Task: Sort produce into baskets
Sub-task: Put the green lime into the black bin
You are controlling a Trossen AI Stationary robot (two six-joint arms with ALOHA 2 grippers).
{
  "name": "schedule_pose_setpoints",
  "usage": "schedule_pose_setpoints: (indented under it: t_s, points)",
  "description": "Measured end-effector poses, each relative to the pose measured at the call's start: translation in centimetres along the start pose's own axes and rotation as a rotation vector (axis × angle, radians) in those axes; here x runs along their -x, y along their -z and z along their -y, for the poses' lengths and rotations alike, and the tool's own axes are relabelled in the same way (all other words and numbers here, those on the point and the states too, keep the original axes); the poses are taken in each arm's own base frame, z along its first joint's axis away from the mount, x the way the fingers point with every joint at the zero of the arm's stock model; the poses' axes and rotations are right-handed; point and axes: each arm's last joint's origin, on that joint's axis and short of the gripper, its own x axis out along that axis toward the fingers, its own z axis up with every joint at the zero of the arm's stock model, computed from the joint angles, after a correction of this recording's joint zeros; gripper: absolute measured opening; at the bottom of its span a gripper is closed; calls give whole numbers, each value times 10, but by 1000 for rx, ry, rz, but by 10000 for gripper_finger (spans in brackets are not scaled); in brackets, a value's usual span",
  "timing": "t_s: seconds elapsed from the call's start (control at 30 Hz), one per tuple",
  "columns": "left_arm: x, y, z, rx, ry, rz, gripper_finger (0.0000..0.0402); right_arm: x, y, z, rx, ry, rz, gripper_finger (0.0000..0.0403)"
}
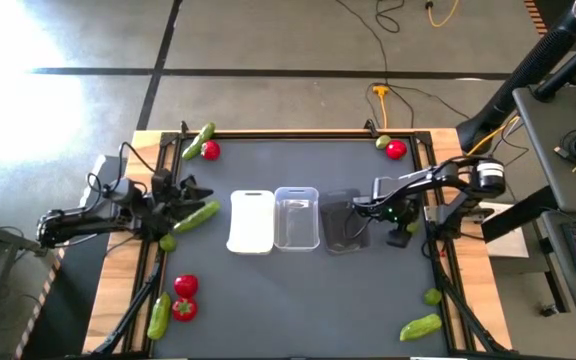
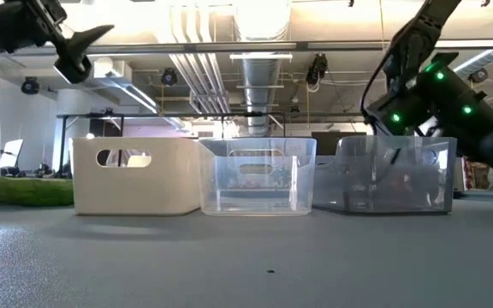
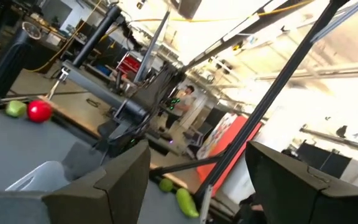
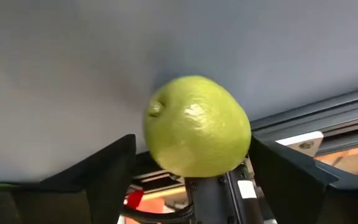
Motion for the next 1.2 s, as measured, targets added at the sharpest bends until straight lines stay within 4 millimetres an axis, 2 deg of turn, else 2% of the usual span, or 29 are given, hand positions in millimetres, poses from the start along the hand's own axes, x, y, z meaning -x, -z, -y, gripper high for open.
schedule_pose_setpoints:
  t_s: [0.13,0.27,0.47,0.6,0.67,0.8,0.97,1.07,1.2]
  points:
    - [0,-3,2,-3,5,5,246,-9,-2,1,-16,18,-7,288]
    - [0,-4,3,4,8,8,246,-10,-6,2,-44,63,44,268]
    - [0,-4,3,4,8,8,246,-8,-6,2,-57,72,72,222]
    - [0,-4,3,4,8,8,246,2,0,2,-70,82,45,215]
    - [0,-4,3,4,8,8,246,16,5,3,-71,104,52,216]
    - [0,-4,3,3,5,5,246,61,16,5,-122,179,102,215]
    - [-1,-3,1,1,-20,1,246,122,24,2,-202,117,362,215]
    - [-3,-2,0,-3,-45,-1,246,151,17,-2,-224,15,598,215]
    - [-7,0,-3,-13,-73,-19,246,182,-7,-12,-170,-145,895,213]
